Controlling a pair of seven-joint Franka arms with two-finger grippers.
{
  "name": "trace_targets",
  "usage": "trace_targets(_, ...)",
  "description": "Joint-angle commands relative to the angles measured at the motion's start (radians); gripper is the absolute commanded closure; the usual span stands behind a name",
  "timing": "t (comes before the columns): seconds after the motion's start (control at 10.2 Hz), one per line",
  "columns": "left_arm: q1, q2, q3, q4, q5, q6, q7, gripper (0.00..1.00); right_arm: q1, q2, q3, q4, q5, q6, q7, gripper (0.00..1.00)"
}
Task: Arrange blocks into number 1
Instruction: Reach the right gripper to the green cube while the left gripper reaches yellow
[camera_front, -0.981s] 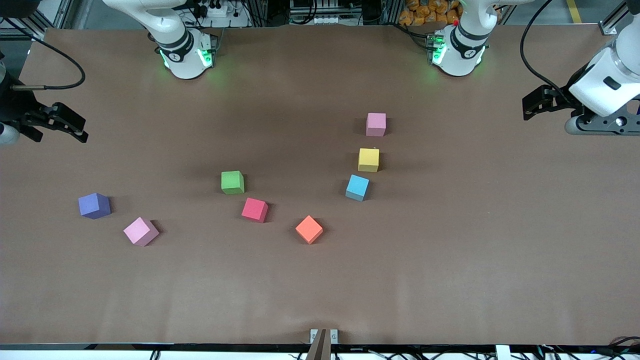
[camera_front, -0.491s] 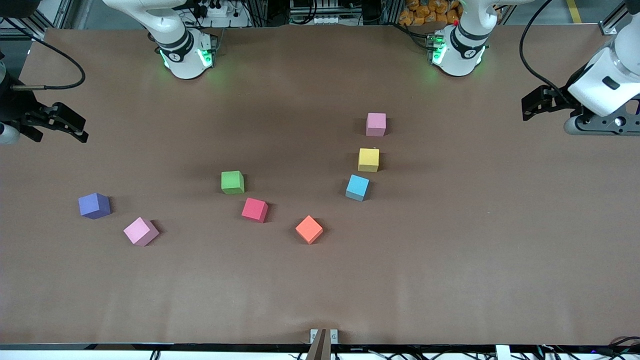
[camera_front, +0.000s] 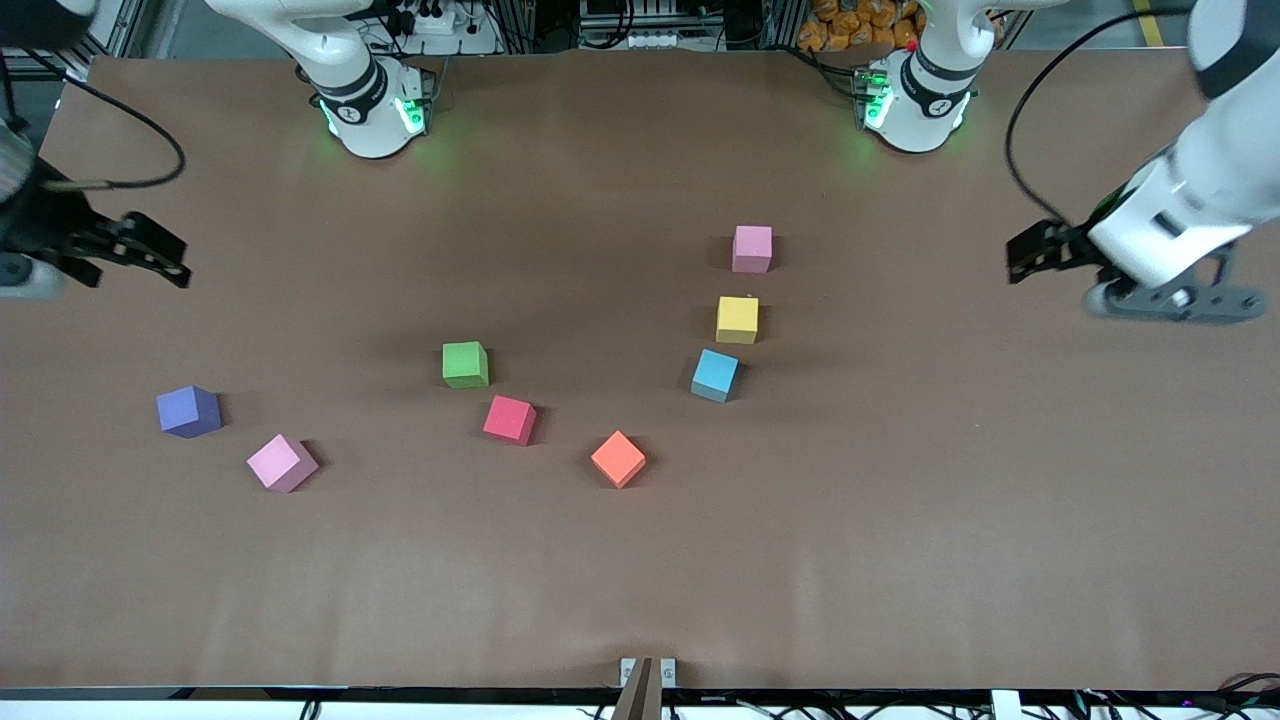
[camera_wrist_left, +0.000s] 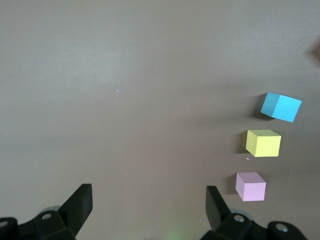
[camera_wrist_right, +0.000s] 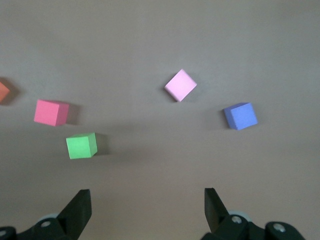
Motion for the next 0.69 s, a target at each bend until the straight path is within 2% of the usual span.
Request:
trace_targets(0.0,0.001,0.09,-0.063,0.004,-0.017,0.068,-0.049,0.0,0.003,0.07,0.052,-0.037,0.017,0.014,0.014,0.0)
trace_targets(0.1,-0.001,0.109,-0.095,-0.029,-0.015,0.12,-0.085,0.0,0.011,0.111,0.078,-0.045,0.037,0.041,0.019,0.0)
trace_targets(0.29,-0.001,0.107,-0.172,-0.19,-0.009,0.345,-0.208,0.0,0.037,0.192,0.089,-0.08,0.101,0.156,0.023,0.0)
trace_targets(0.39,-0.007,0.116,-0.212,-0.251,-0.003,0.445,-0.277,0.0,0.048,0.222,0.119,-0.122,0.101,0.235,0.054,0.0)
trace_targets(0.59,-0.083,0.152,-0.225,-0.302,-0.001,0.492,-0.349,0.0,0.063,0.253,0.196,-0.237,0.095,0.421,0.202,0.0)
